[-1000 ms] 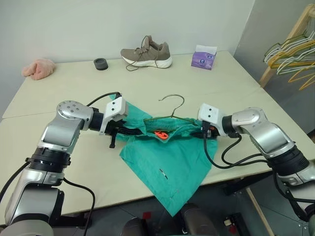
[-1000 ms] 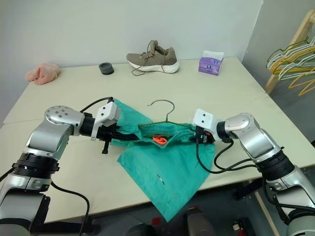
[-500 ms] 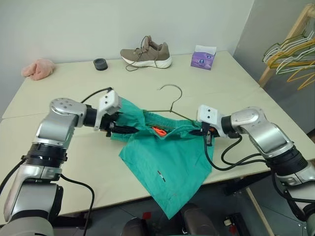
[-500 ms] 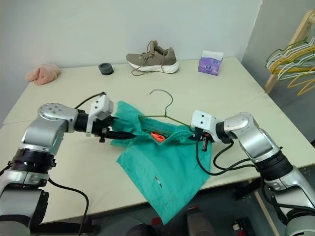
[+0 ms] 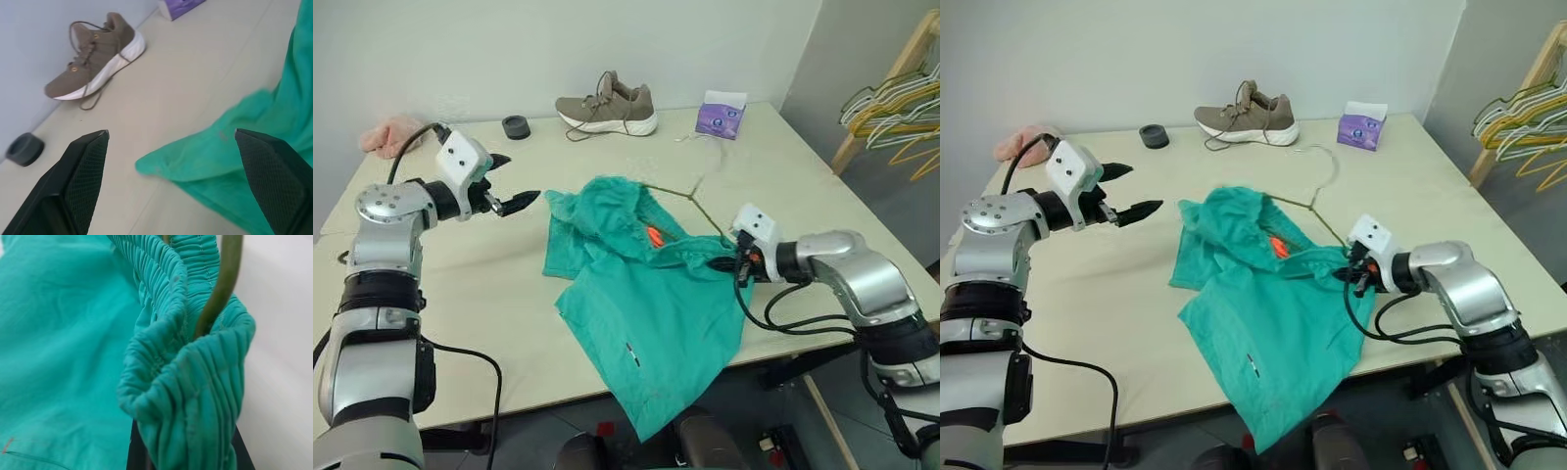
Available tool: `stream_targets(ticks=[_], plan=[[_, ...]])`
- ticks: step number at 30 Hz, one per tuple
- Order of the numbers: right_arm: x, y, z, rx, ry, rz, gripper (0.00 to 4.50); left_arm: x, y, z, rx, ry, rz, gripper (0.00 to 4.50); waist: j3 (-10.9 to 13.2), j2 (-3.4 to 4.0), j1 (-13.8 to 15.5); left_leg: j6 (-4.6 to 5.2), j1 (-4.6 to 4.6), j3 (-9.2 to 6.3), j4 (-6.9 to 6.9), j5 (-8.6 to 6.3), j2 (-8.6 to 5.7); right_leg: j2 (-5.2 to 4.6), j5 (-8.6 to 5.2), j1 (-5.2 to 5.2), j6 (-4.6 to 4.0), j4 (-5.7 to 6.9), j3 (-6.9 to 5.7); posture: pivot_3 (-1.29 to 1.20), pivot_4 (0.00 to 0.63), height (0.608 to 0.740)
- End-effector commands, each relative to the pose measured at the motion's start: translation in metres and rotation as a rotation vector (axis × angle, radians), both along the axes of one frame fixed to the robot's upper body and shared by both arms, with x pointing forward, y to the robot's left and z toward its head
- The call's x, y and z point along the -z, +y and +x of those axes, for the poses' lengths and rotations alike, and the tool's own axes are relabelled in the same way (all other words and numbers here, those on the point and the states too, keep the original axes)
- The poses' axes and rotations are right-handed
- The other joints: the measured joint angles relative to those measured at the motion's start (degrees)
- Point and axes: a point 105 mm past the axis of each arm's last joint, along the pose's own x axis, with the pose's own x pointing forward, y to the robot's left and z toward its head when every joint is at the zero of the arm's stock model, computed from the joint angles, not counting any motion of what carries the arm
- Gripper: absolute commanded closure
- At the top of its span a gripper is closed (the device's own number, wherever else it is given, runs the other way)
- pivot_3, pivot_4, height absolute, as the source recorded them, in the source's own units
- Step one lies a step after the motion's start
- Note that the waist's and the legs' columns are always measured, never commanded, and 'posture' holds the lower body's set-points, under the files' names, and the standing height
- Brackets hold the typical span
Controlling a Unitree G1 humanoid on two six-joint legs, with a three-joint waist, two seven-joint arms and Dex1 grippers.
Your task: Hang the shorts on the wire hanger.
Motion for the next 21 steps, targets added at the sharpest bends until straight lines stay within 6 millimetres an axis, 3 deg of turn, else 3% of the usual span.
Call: stream_targets(ticks=[1,4,8,11,14,20,21], plan=[[-0.012,-0.025,-0.003,0.129,-0.043,0.035,4.5,0.004,-0.031,-0.021,0.186,0.06,-0.042,0.16,0.01,0.01,-0.01,0.0,0.0,0.02,0.0,0.0,-0.01,0.0,0.0,0.0,0.0,0.01,0.01,-0.23,0.101,0.74],[-0.001,-0.048,-0.02,0.281,0.041,0.089,4.5,0.015,-0.078,-0.055,0.43,0.223,-0.124,0.16,0.02,-0.01,0.12,-0.02,-0.06,0.05,0.0,0.01,0.02,0.0,-0.01,0.01,0.01,-0.03,0.0,-0.24,0.108,0.74],[0.012,-0.084,-0.053,0.502,0.145,0.127,4.5,0.017,-0.125,-0.095,0.69,0.377,-0.166,0.16,0.03,-0.01,0.26,-0.02,-0.03,0.01,0.01,0.01,0.01,0.04,-0.01,0.03,0.02,0.01,-0.03,-0.28,0.12,0.74],[0.02,-0.112,-0.079,0.668,0.194,0.132,4.5,0.019,-0.152,-0.114,0.821,0.426,-0.16,0.16,0.01,0.11,0.04,-0.02,0.16,-0.02,-0.01,0.01,0.0,0.1,-0.04,0.18,0.05,0.03,-0.01,-0.31,0.131,0.74],[0.031,-0.145,-0.107,0.872,0.237,0.12,4.5,0.018,-0.18,-0.121,0.908,0.432,-0.185,0.16,0.02,0.11,-0.21,-0.02,0.38,0.0,-0.05,0.0,-0.02,0.19,-0.18,0.34,0.29,0.0,0.09,-0.34,0.137,0.74],[0.05,-0.206,-0.156,1.195,0.271,0.069,4.5,0.012,-0.216,-0.116,0.969,0.374,-0.217,0.16,0.03,0.15,-1.2,0.01,0.5,-0.07,-0.13,-0.02,-0.04,0.27,-0.2,0.55,0.31,-0.25,0.1,-0.39,0.143,0.74],[0.046,-0.225,-0.162,1.291,0.241,0.078,4.5,0.01,-0.226,-0.116,0.992,0.361,-0.206,0.16,0.02,0.16,-1.54,0.02,0.59,-0.1,-0.14,-0.03,-0.05,0.27,-0.2,0.69,0.31,-0.39,0.09,-0.4,0.142,0.74]])
